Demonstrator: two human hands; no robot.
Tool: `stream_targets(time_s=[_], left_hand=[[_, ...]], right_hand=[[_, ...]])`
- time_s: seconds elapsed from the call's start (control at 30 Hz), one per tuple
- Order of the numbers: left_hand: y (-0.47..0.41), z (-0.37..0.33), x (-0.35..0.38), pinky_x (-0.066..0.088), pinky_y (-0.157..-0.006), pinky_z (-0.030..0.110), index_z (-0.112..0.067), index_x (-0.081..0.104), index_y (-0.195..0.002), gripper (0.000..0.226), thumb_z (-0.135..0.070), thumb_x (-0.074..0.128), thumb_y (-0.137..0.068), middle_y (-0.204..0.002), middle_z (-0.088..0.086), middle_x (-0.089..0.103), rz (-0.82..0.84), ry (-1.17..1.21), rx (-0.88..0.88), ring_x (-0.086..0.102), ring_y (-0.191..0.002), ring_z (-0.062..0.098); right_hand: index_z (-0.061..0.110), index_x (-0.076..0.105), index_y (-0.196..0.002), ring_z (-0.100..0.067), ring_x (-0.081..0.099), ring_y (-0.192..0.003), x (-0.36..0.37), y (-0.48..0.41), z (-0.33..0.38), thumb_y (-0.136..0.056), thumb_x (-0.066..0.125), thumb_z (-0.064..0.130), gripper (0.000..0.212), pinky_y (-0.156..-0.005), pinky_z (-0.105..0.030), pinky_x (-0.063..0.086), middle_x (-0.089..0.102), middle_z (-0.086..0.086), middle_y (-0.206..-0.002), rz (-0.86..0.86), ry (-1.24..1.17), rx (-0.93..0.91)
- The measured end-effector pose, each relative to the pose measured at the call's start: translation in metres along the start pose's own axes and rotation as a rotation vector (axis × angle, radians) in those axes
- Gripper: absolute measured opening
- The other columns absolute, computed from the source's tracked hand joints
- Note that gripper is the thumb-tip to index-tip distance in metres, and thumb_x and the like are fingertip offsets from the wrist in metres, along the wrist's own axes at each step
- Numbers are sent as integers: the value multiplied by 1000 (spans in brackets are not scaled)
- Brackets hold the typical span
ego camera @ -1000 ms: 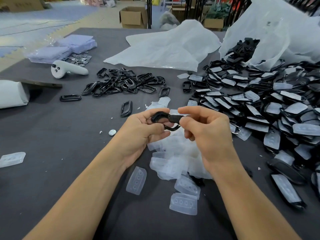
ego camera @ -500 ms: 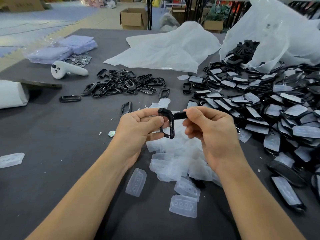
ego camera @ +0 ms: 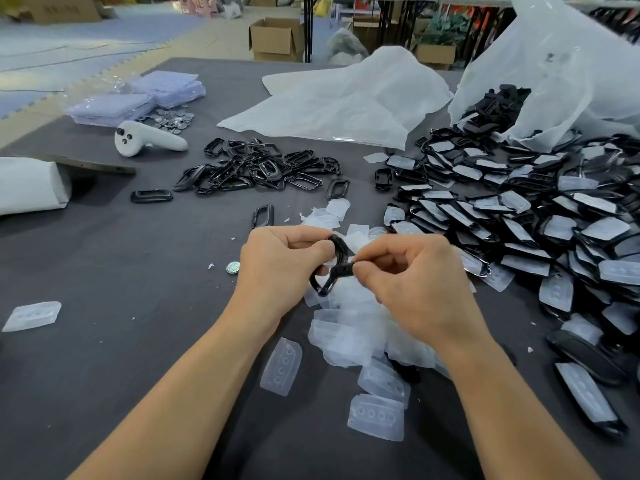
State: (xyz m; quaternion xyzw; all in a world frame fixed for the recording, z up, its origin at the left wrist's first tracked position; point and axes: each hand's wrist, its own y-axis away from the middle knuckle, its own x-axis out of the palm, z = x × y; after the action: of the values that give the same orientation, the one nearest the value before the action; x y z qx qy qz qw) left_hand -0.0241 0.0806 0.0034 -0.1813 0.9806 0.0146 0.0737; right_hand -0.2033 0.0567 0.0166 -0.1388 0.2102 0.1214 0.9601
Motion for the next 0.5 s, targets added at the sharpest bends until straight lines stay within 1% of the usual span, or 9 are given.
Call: stream_targets(time_s=[0.03, 0.1, 0.13, 0.17, 0.2, 0.27, 0.37, 0.43, 0.5], left_hand=[[0, -1, 0, 62, -78, 43, -32, 84, -83, 19, -14, 78, -83, -78, 1, 80, 14, -12, -2, 71, -65, 16], [2, -3, 2, 61, -82, 52, -33, 84, -83, 16, -20, 76, -77, -81, 1, 81, 82, -7, -21, 71, -67, 21], [3, -4, 3, 61, -82, 53, -33, 85, -84, 16, -23, 75, -74, -83, 2, 81, 106, -9, -35, 73, -71, 27], [4, -4, 4, 61, -82, 53, -32, 85, -84, 17, -25, 75, -72, -83, 2, 81, 116, -14, -52, 75, -78, 33], [4, -3, 5, 62, -81, 51, -31, 85, -85, 17, -25, 76, -73, -84, 2, 81, 120, -17, -64, 76, -83, 35], [3, -3, 4, 60, -77, 47, -27, 85, -86, 14, -16, 78, -81, -84, 3, 81, 131, -5, -72, 75, -81, 31], [4, -4, 3, 59, -81, 45, -21, 84, -89, 18, -5, 75, -88, -84, 5, 81, 173, -5, -64, 74, -78, 20], [5, -4, 3, 60, -84, 44, -19, 84, -93, 20, -4, 72, -89, -86, 7, 81, 191, -11, -54, 75, -80, 20], [5, -4, 2, 59, -88, 50, -20, 84, -96, 22, -4, 70, -90, -86, 12, 80, 188, -14, -42, 71, -81, 24]], right_hand=[[33, 78, -79, -6, 67, -58, 1, 1, 0, -81, 80, 14, 19, -55, -18, 53, 72, 13, -65, 15, 60, -18], [31, 77, -75, -8, 65, -57, 5, 3, 1, -81, 79, 15, 17, -55, -23, 54, 70, 13, -63, 41, 143, -38], [30, 77, -74, -9, 63, -55, 6, 4, 0, -81, 79, 16, 16, -54, -24, 52, 69, 12, -62, 42, 168, -40], [30, 77, -73, -9, 62, -53, 8, 4, -1, -81, 79, 17, 15, -51, -22, 49, 68, 12, -60, 32, 188, -37], [30, 77, -73, -9, 60, -51, 9, 4, -1, -81, 80, 19, 14, -48, -18, 45, 67, 13, -58, 16, 201, -31], [30, 76, -73, -7, 57, -49, 11, 4, -2, -79, 84, 22, 12, -47, -13, 40, 64, 15, -56, -16, 218, -21], [30, 75, -73, -8, 54, -49, 13, 4, -2, -76, 87, 27, 13, -49, -15, 38, 62, 15, -58, -17, 263, -20], [29, 75, -73, -7, 51, -47, 13, 3, -3, -77, 86, 23, 13, -48, -14, 38, 61, 12, -57, 10, 238, -41], [29, 77, -76, -6, 46, -47, 12, 3, -2, -82, 81, 18, 13, -48, -12, 36, 60, 7, -57, 45, 184, -71]])
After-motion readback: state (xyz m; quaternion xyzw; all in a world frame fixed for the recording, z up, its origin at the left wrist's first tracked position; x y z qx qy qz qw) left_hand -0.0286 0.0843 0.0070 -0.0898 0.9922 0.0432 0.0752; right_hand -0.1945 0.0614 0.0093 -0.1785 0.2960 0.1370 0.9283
